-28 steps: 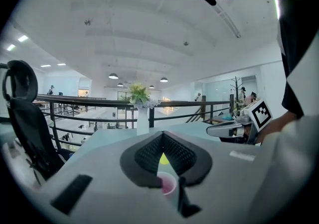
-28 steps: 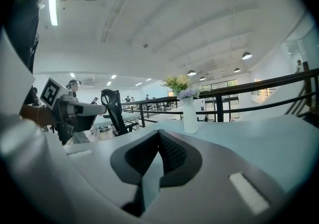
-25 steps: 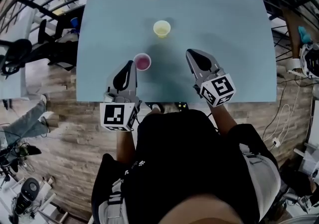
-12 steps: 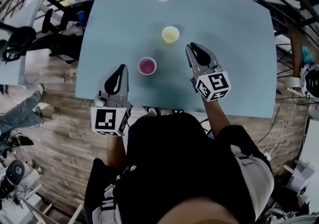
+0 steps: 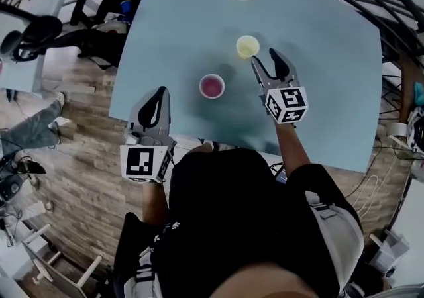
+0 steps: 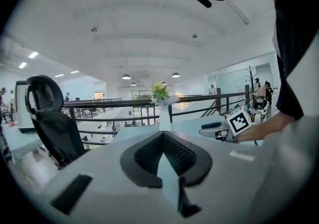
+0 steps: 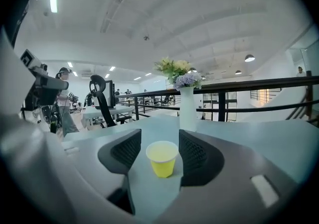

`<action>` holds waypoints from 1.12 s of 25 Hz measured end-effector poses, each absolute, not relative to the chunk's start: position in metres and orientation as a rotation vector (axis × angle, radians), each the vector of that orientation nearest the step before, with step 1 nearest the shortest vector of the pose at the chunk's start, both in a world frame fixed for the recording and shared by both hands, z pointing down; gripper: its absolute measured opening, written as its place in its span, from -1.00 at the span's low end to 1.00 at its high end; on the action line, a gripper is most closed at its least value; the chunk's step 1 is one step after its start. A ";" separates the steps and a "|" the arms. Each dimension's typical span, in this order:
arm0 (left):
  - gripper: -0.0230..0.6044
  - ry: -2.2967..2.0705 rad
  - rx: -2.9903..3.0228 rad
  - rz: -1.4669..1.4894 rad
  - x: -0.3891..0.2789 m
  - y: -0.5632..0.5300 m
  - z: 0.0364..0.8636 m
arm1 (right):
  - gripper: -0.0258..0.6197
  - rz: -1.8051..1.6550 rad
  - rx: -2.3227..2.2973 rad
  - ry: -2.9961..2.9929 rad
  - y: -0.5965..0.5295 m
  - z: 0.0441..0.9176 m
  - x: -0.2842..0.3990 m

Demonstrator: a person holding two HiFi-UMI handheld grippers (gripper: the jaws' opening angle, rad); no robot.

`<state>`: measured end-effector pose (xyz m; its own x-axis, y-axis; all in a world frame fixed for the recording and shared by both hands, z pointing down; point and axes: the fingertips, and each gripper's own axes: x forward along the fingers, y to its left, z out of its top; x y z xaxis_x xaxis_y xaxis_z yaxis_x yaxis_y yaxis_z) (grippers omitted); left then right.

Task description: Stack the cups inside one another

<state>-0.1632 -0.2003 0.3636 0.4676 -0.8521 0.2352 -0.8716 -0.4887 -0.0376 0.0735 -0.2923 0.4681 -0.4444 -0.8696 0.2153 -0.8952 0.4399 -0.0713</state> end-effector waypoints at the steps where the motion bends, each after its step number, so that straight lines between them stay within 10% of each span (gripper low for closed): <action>1: -0.98 -1.544 2.611 0.344 -0.164 -0.200 0.364 | -0.16 0.260 1.555 -2.534 -0.295 0.472 0.071; 13: -0.97 -1.617 2.526 0.390 -0.193 -0.192 0.370 | 0.17 0.289 1.466 -2.459 -0.324 0.516 0.055; 28: -0.97 -1.651 2.505 0.402 -0.206 -0.185 0.370 | 0.11 0.287 1.416 -2.395 -0.339 0.543 0.045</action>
<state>-0.2063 -0.1849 0.3697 0.3716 -0.8847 0.2815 -0.9151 -0.4002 -0.0495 0.0447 -0.3392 0.5427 -0.4437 -0.8066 0.3905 -0.8761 0.4822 0.0006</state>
